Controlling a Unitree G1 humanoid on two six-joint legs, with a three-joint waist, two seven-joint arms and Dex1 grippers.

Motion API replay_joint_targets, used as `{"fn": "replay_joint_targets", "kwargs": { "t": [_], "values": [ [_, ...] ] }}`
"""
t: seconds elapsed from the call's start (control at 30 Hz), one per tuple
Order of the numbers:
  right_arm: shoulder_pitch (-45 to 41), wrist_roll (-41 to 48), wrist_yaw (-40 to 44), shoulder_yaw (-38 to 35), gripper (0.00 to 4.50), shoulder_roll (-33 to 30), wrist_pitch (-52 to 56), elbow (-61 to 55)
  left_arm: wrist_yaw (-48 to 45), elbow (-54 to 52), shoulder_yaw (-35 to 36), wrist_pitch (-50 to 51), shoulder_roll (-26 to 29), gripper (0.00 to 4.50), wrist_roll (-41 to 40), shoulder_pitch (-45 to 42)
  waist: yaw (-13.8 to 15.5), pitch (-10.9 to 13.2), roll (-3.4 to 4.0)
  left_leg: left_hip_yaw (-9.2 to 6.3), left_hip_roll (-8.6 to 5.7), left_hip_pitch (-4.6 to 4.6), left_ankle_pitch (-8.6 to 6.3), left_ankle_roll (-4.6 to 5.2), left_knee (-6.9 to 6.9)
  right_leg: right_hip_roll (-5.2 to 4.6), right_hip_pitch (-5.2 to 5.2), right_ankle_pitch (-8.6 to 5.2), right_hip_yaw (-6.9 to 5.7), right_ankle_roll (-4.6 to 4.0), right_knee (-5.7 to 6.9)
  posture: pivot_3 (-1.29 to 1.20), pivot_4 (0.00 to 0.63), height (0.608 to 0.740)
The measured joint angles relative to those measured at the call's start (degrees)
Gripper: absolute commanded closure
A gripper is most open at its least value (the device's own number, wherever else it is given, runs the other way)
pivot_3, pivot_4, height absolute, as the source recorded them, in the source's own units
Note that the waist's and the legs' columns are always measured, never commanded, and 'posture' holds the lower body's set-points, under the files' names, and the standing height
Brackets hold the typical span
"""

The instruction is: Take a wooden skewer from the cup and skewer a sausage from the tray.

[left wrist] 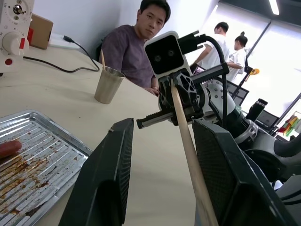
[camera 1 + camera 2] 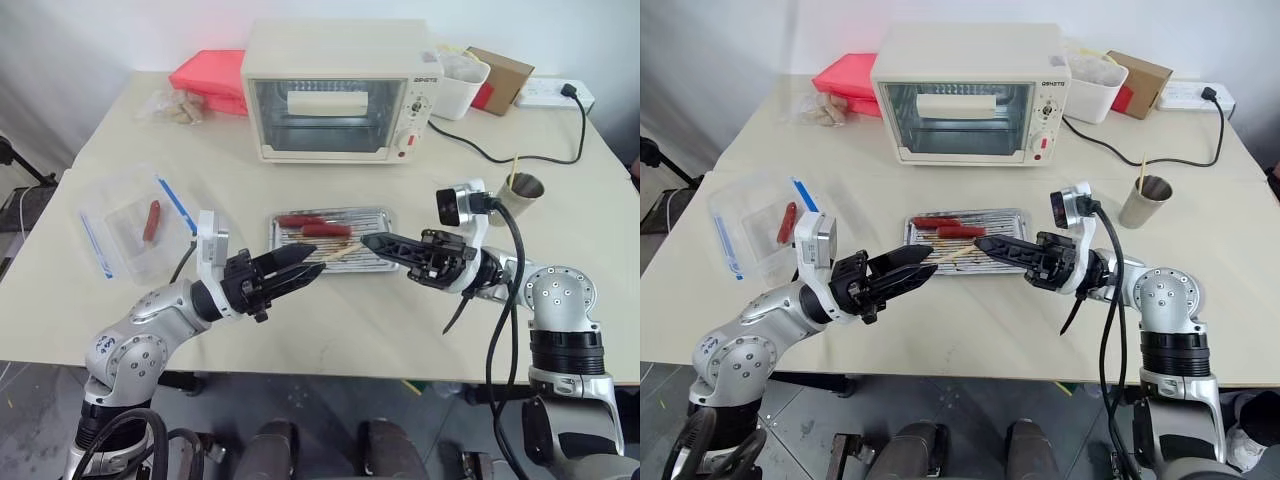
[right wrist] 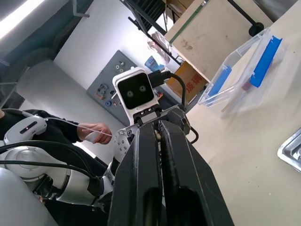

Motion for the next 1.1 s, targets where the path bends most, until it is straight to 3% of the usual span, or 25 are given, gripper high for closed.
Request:
{"fn": "replay_joint_targets", "kwargs": {
  "t": [0.23,0.47,0.57,0.7,0.83,0.93,1.0,1.1],
  "values": [
    [0.0,-0.5,0.0,0.0,4.50,0.0,-0.6,0.0,-0.1,-0.5,-0.1,0.6,-0.2,4.47,-1.1,0.2,0.0,0.0,0.00,0.00,0.00,0.00,0.00,0.00,-0.01,0.00,0.00,0.00,0.01,0.00,-0.02,0.00,0.150,0.740],
    [0.0,-0.6,0.1,0.0,4.50,0.0,-1.1,0.0,0.7,-0.7,-0.1,0.6,-0.7,4.47,-1.4,0.3,0.0,0.0,0.00,0.00,0.00,0.00,0.00,0.00,-0.01,0.00,0.00,0.00,0.01,0.00,-0.04,0.00,0.150,0.740],
    [-0.1,0.1,-0.1,-0.2,3.79,0.0,0.0,0.1,0.9,-0.8,0.1,0.7,-0.7,4.50,-2.1,0.3,0.0,0.0,-0.01,0.00,0.00,0.00,0.00,0.00,-0.01,0.00,0.00,0.00,0.01,0.00,-0.04,0.00,0.150,0.740],
    [-0.2,0.5,0.8,-0.2,2.46,-1.0,1.2,0.0,1.2,-0.8,1.9,1.5,0.6,4.50,-3.9,0.1,0.0,0.0,-0.01,0.00,0.01,0.00,0.00,0.00,-0.02,0.00,0.00,0.00,0.01,0.00,-0.05,0.00,0.150,0.740],
    [-0.2,-2.1,4.5,-0.1,1.12,-5.4,-0.5,-0.1,0.4,-0.9,4.9,1.4,3.8,4.50,-4.3,2.2,0.0,0.0,-0.01,0.00,0.00,0.00,0.00,0.00,-0.09,0.00,0.01,0.00,0.03,0.00,-0.13,0.00,0.150,0.740],
    [1.3,-9.3,10.5,1.6,0.10,-12.6,-6.7,0.0,-2.0,-1.5,8.4,-1.0,8.1,4.50,-1.3,8.8,0.0,0.0,0.00,0.06,0.00,0.04,0.00,0.01,-0.37,0.00,-0.01,0.00,0.07,0.00,-0.28,0.00,0.150,0.740],
    [3.7,-16.6,15.1,3.5,0.04,-17.4,-13.4,0.2,-3.4,-1.2,11.9,-4.4,9.6,4.50,2.2,13.2,0.1,0.0,-0.01,0.07,0.03,0.05,0.00,0.01,-0.49,0.01,0.00,0.00,0.07,0.00,-0.69,0.00,0.150,0.740],
    [5.9,-26.5,20.2,7.6,0.04,-19.0,-25.7,1.8,-5.3,-1.1,16.6,-10.3,9.7,4.50,6.5,18.8,0.0,0.0,-0.01,0.18,0.05,0.08,0.00,0.01,-0.49,0.01,0.03,0.00,0.07,0.00,-0.75,0.00,0.150,0.740]
  ]
}}
